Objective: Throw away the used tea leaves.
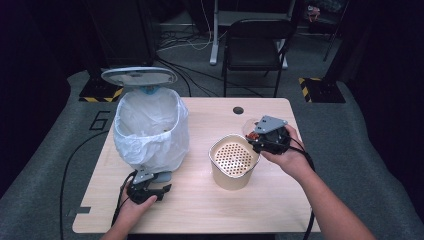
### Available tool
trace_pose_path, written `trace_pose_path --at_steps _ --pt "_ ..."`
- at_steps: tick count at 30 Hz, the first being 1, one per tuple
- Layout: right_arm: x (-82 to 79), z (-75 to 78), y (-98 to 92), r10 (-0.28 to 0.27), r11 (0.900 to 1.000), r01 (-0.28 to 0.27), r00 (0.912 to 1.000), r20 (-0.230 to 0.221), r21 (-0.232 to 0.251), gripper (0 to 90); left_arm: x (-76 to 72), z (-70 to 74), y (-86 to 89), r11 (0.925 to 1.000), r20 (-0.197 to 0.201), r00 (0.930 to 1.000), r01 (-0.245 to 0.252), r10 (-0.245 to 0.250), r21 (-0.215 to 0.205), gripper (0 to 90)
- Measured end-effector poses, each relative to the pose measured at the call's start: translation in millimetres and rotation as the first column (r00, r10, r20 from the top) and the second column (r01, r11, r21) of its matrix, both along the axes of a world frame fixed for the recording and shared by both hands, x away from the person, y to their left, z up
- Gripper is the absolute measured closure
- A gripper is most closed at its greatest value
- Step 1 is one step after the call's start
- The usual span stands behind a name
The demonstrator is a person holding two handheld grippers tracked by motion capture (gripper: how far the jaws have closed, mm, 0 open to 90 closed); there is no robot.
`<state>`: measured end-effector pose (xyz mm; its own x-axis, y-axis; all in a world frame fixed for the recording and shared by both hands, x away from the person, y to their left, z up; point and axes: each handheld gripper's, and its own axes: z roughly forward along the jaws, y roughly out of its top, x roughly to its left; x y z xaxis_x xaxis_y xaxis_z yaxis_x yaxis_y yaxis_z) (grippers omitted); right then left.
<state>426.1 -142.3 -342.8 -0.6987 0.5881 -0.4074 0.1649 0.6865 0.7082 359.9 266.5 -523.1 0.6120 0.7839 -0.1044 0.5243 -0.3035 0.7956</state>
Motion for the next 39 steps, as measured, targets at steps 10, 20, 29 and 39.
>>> trace_pose_path --at_steps 10,20,29,39 --pt "4.9 -9.5 6.9 0.062 0.996 -0.057 0.9957 0.069 -0.073 43.6 0.1 0.1 0.2 1.0 -0.001 1.0 0.001 -0.001 -0.002 28.0" --pt "0.7 -19.1 17.3 0.175 0.956 -0.12 0.9648 0.196 -0.267 43.4 0.1 -0.4 -0.3 1.0 0.005 1.0 -0.006 0.006 -0.006 28.0" --pt "-4.5 -22.8 25.7 0.251 0.92 -0.155 0.9383 0.237 -0.36 43.4 0.2 -0.5 -0.2 1.0 0.006 1.0 -0.004 0.004 -0.008 28.0" --pt "-11.5 -23.7 30.6 0.287 0.88 -0.144 0.9209 0.264 -0.453 43.5 0.3 -0.5 -0.1 1.0 0.006 1.0 -0.003 0.003 -0.007 28.0"
